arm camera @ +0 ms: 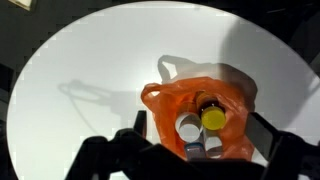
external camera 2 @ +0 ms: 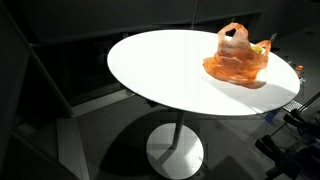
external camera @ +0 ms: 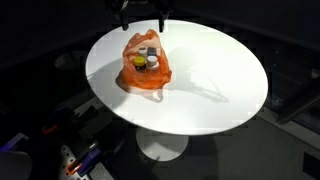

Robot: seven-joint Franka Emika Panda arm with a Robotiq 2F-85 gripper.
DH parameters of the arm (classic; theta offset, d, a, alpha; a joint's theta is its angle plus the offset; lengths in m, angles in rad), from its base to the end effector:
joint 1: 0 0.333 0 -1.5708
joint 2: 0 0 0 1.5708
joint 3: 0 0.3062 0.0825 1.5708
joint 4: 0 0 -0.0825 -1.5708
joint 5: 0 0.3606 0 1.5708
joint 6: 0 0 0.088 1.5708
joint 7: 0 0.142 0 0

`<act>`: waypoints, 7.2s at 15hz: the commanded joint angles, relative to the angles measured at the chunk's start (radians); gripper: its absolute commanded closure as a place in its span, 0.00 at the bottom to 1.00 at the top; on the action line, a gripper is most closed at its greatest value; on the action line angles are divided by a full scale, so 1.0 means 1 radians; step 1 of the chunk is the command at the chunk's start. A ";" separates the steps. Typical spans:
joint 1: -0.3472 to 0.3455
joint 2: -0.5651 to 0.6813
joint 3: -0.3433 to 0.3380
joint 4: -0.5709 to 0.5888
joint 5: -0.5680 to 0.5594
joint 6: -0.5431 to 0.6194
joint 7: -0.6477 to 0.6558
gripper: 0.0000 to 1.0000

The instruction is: Remove the white lotion bottle from the plastic bag

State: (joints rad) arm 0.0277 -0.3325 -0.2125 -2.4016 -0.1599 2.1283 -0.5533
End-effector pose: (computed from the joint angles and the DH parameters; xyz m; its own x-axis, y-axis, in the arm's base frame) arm 0.4220 -0.0913 0.4098 0.8963 0.4433 0.0069 0.4411 -0.8932 0.0878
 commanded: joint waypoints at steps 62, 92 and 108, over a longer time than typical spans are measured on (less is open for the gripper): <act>-0.052 0.396 0.233 0.236 0.102 0.092 -0.191 0.90; -0.267 0.591 0.027 0.407 0.190 0.013 -0.151 0.90; -0.266 0.513 0.078 0.345 0.225 -0.041 -0.120 0.00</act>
State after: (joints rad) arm -0.2229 0.2567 -0.1599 -2.0324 0.0166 2.1538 -0.6704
